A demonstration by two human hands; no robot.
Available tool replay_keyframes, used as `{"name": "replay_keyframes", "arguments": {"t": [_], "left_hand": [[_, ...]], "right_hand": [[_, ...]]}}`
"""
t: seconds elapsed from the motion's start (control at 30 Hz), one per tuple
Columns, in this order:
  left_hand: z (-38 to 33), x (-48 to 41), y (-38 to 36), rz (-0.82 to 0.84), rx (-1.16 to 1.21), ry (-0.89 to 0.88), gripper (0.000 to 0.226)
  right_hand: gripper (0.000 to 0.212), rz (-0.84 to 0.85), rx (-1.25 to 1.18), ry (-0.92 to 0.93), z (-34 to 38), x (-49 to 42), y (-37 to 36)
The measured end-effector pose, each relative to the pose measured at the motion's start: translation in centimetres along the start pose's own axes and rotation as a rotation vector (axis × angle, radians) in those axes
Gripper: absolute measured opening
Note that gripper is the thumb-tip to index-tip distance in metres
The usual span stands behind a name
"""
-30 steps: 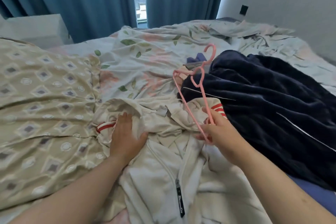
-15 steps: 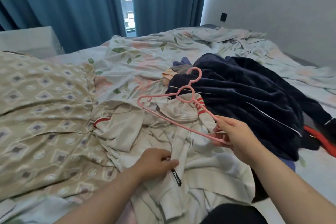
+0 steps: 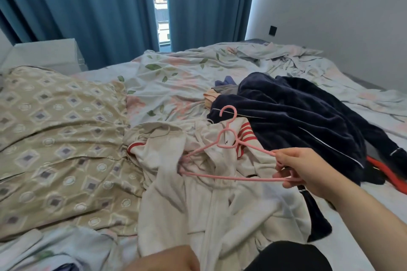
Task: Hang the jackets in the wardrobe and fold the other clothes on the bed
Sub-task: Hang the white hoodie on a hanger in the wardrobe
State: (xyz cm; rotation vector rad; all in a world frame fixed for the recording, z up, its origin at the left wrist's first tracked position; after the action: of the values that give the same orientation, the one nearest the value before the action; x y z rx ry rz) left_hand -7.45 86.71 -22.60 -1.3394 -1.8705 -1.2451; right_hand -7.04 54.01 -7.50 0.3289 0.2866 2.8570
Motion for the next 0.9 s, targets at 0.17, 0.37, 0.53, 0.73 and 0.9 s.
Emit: {"name": "replay_keyframes", "arguments": {"t": [0.17,0.37,0.53,0.73,0.9], "left_hand": [[0.3,2.7,3.3,-0.322,0.079,-0.109,0.021],[-0.8,1.3,14.8,-1.074,0.267,0.064,0.069],[-0.6,-1.7,16.2,-0.974,0.090,0.103,0.022],[0.4,-2.3,16.4,-0.863,0.355,0.007,0.018],[1.1,1.5,15.1,-0.394,0.861,-0.284,0.018]], "right_hand": [[0.014,0.002,0.003,-0.019,-0.7,-0.2,-0.8],[0.015,-0.009,-0.020,-0.005,-1.0,-1.1,-2.0],[0.018,-0.014,0.001,-0.001,-0.8,-2.2,-3.1],[0.018,-0.006,-0.029,-0.012,-0.2,-4.0,-5.5],[0.014,0.058,-0.104,-0.045,-0.1,-6.3,-9.0]]}}
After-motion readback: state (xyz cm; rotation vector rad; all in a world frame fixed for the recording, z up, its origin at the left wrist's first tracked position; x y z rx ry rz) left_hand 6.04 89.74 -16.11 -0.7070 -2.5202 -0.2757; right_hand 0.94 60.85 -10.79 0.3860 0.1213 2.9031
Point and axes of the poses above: each hand's wrist, its own x-axis away from the middle knuckle, its own y-axis out of the back of the hand, z = x × y, the point moved 3 cm from there along -x, towards the middle knuckle, and after that the axes turned 9 degrees about y, right-handed, at the moved point
